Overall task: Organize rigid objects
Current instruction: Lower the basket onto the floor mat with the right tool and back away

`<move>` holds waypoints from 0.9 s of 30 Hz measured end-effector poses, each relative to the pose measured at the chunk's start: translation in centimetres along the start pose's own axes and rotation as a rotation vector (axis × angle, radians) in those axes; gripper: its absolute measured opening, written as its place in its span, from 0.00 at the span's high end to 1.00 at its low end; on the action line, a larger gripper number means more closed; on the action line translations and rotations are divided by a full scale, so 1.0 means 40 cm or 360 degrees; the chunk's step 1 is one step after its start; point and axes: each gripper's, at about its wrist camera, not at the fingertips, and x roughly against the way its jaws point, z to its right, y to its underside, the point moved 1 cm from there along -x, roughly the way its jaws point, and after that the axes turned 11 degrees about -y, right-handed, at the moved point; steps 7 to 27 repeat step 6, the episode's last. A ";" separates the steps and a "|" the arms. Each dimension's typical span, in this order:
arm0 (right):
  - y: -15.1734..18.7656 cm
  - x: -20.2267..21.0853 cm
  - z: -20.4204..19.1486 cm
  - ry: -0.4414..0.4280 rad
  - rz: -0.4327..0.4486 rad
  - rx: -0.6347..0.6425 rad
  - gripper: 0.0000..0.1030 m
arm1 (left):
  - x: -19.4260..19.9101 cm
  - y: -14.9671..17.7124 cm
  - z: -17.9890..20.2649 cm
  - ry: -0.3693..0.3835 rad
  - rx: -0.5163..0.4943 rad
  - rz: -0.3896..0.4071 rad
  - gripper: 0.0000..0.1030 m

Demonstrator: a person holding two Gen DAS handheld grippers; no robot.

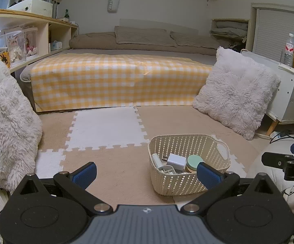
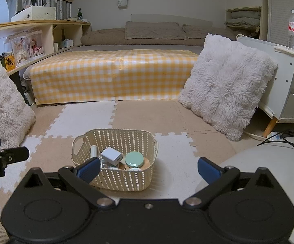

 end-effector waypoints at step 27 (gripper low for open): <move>0.000 0.000 0.000 0.0000 0.0001 0.0002 0.00 | 0.003 0.000 0.006 -0.0010 -0.0009 0.0004 0.00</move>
